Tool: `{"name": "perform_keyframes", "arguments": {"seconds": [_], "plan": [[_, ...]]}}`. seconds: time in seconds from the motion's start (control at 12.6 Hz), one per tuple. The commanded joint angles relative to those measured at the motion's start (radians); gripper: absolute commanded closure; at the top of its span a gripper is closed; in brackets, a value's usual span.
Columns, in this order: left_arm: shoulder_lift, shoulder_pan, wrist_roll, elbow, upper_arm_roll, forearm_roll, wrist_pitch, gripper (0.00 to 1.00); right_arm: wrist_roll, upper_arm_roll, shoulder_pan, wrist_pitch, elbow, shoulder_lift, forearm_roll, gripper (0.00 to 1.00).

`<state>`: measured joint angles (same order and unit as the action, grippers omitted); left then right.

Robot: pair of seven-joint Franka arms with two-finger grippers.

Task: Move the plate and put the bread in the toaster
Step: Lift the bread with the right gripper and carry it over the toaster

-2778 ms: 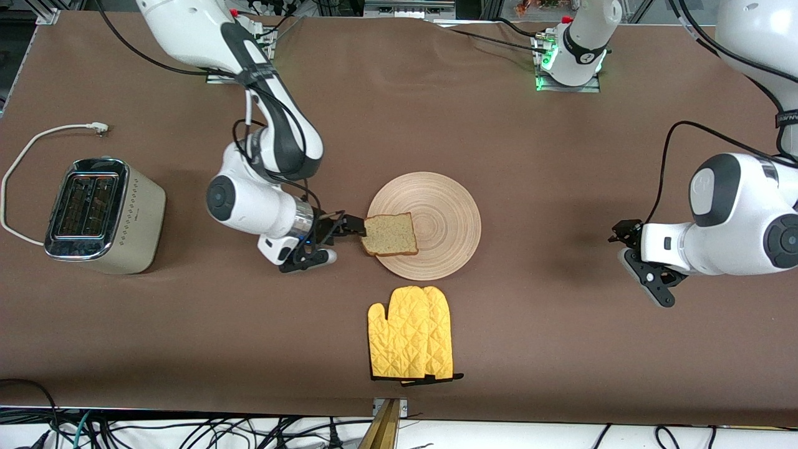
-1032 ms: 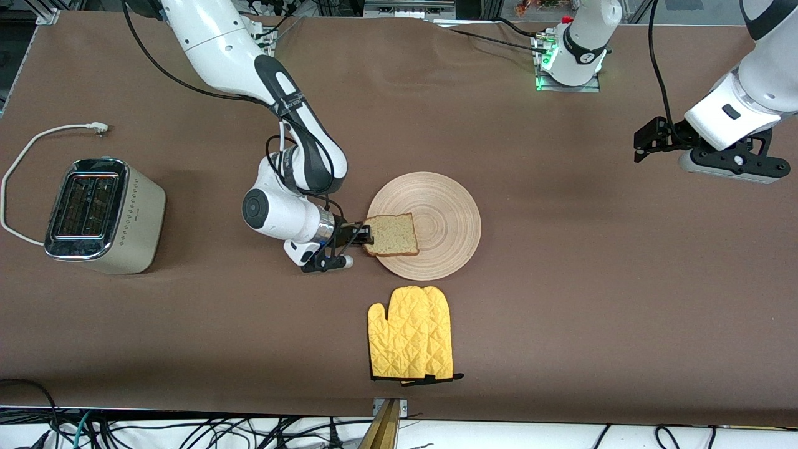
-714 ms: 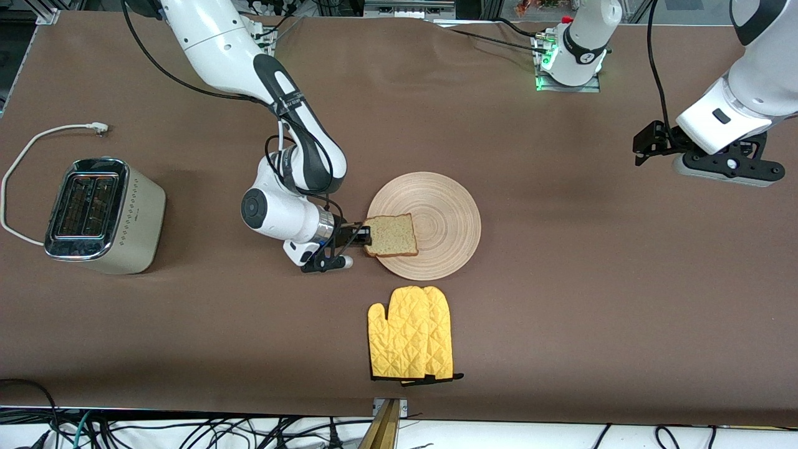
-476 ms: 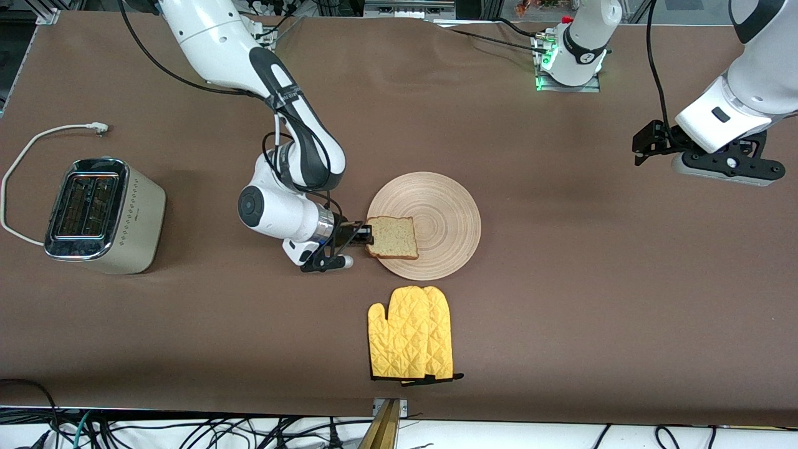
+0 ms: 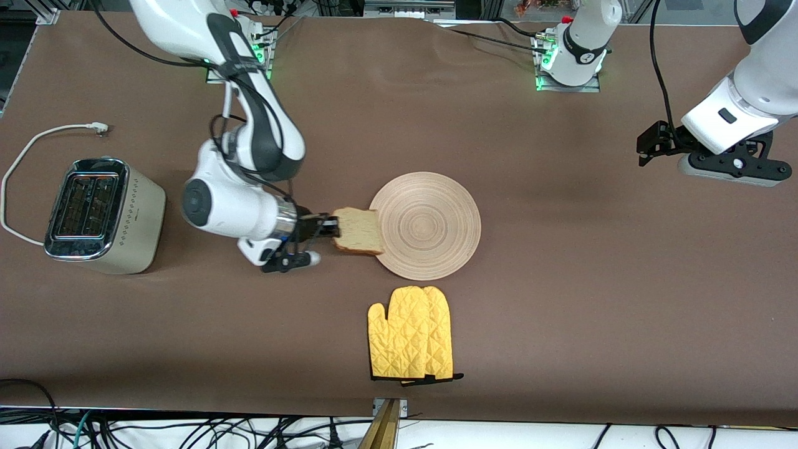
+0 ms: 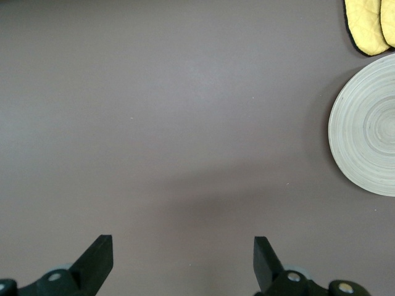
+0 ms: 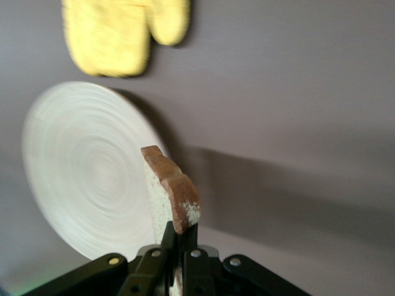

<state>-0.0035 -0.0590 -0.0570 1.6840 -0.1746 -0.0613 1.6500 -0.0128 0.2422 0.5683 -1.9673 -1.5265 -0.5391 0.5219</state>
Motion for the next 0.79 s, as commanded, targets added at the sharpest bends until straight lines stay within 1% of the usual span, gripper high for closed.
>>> {"name": "perform_keyframes", "arguments": {"seconds": [0.0,0.16,0.24,0.32,0.4,0.48,0.56,0.63,0.71], "plan": [[0.005,-0.002,0.008,-0.020,-0.006,-0.012,-0.010,0.00,-0.009,0.080,0.005,0.201,0.021,0.111,-0.220,1.00],[0.007,-0.001,0.011,-0.021,-0.011,-0.012,-0.010,0.00,-0.091,0.178,0.004,0.359,0.086,0.134,-0.324,1.00],[0.008,0.001,0.009,-0.026,-0.011,-0.012,-0.010,0.00,-0.139,0.236,0.005,0.416,0.127,0.134,-0.348,1.00],[0.011,0.011,0.009,-0.030,-0.009,-0.014,-0.010,0.00,-0.151,0.294,0.005,0.433,0.141,0.134,-0.365,1.00],[0.013,0.043,0.012,-0.032,0.003,-0.015,-0.010,0.00,-0.168,0.354,0.005,0.436,0.143,0.134,-0.400,1.00],[0.013,0.103,0.023,-0.036,0.039,-0.018,-0.010,0.00,-0.220,0.409,0.005,0.436,0.141,0.136,-0.442,1.00],[0.013,0.140,0.037,-0.037,0.088,-0.015,-0.010,0.00,-0.322,0.460,0.005,0.436,0.141,0.136,-0.463,1.00],[0.013,0.148,0.039,-0.038,0.096,-0.015,-0.010,0.00,-0.411,0.518,0.005,0.432,0.143,0.136,-0.467,1.00],[0.013,0.146,0.037,-0.037,0.099,-0.014,-0.010,0.00,-0.450,0.557,0.008,0.429,0.143,0.134,-0.474,1.00]]}}
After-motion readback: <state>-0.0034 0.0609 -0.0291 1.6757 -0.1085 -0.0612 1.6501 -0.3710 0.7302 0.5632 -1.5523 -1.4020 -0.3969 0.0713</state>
